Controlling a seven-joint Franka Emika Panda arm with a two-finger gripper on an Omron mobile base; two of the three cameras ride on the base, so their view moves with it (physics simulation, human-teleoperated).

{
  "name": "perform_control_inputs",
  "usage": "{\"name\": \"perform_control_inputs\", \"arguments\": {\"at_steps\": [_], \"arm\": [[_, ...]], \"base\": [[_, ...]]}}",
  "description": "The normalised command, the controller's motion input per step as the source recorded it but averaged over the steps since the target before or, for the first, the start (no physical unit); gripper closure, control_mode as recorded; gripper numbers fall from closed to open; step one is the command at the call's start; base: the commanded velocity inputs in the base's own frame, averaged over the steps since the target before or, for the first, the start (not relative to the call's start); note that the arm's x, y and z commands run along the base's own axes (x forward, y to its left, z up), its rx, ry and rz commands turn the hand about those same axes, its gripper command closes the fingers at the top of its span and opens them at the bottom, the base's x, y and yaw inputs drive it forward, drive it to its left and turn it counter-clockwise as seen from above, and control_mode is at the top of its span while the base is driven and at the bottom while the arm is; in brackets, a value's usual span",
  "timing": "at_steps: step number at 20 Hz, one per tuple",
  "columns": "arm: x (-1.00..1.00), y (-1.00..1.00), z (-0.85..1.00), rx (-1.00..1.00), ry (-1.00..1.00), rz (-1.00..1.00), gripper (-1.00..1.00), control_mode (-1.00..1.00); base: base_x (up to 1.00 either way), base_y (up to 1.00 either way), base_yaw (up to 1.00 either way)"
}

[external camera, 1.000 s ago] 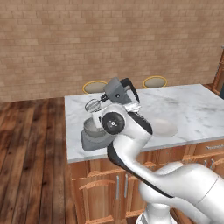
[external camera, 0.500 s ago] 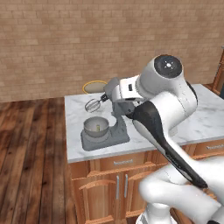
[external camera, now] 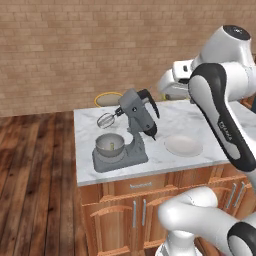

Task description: Add butter and sugar cubes to the stand mixer bowl and then turn on the stand mixer to begin making frosting.

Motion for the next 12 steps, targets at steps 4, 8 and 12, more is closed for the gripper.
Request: {"name": "perform_control_inputs", "arguments": {"at_steps": [4,8,12], "arm": [[0.07,-0.09,-0.24,0.01,-0.01,0.00,-1.00,-1.00],[0.02,0.29,-0.04,0.00,-0.06,0.00,-1.00,-1.00],[0.20,0.48,0.00,0.00,-0.09,0.00,-1.00,-1.00]], "base": [[0.00,0.00,0.00],[0.00,0.00,0.00],[0.00,0.00,0.00]]}}
